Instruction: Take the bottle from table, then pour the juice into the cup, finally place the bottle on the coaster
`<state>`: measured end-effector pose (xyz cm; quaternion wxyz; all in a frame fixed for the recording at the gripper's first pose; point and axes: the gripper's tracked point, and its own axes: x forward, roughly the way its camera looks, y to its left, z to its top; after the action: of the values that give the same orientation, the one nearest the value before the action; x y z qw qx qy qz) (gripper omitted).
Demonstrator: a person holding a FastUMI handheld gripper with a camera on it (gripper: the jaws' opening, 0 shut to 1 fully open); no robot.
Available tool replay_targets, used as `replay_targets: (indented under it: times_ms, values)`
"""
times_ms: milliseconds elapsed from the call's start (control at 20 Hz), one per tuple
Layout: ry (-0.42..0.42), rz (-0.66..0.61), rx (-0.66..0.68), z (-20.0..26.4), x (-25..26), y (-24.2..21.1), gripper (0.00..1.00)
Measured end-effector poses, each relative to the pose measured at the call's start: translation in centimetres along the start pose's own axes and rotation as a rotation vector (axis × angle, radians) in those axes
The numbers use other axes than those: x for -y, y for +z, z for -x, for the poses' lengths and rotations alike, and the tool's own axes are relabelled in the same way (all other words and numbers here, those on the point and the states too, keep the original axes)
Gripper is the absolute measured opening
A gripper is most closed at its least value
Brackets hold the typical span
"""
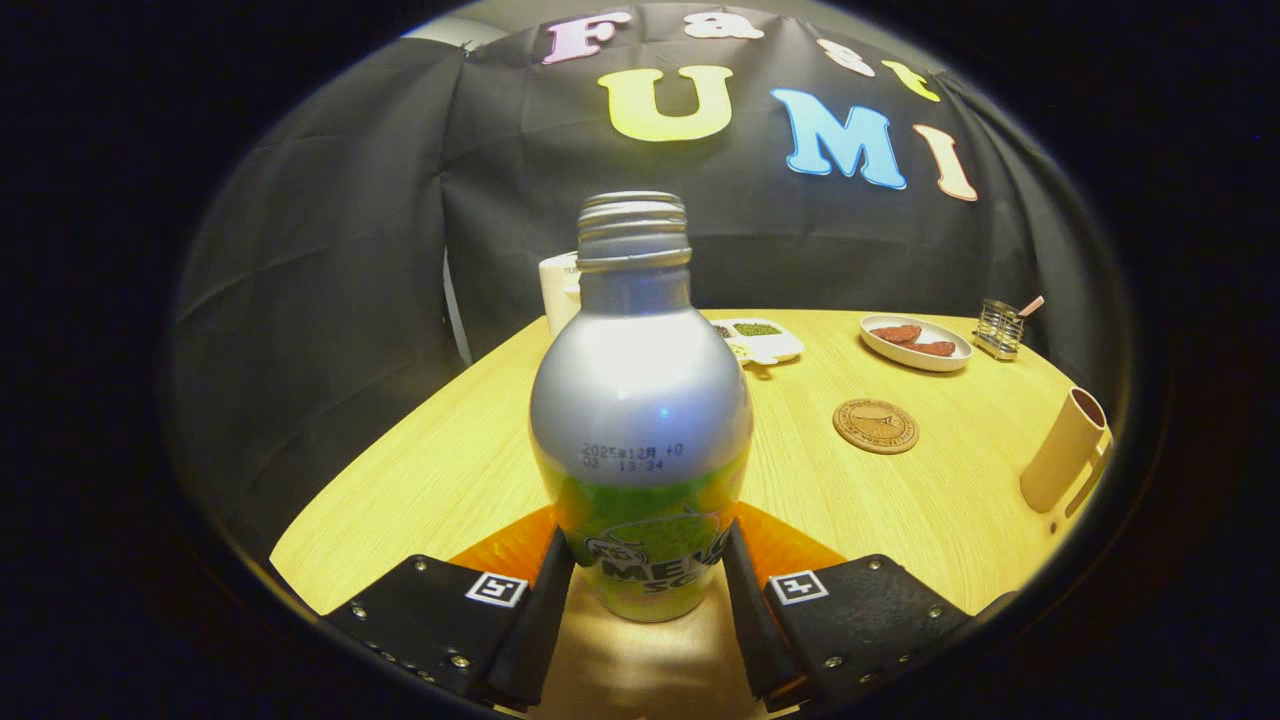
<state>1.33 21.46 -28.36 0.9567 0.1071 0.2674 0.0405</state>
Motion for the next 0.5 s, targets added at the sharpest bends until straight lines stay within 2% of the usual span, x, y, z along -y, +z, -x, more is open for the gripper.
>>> replay_targets:
  times_ms: [50,150,250,500]
  values:
    - [-0.013,-0.011,0.004,0.0,0.4,0.7,0.73]
    - [-0.055,-0.022,0.023,0.4,1.6,2.4,0.66]
    - [-0.105,-0.044,0.030,0.7,3.2,4.0,0.66]
    - [-0.137,-0.128,0.089,2.1,6.6,7.8,0.66]
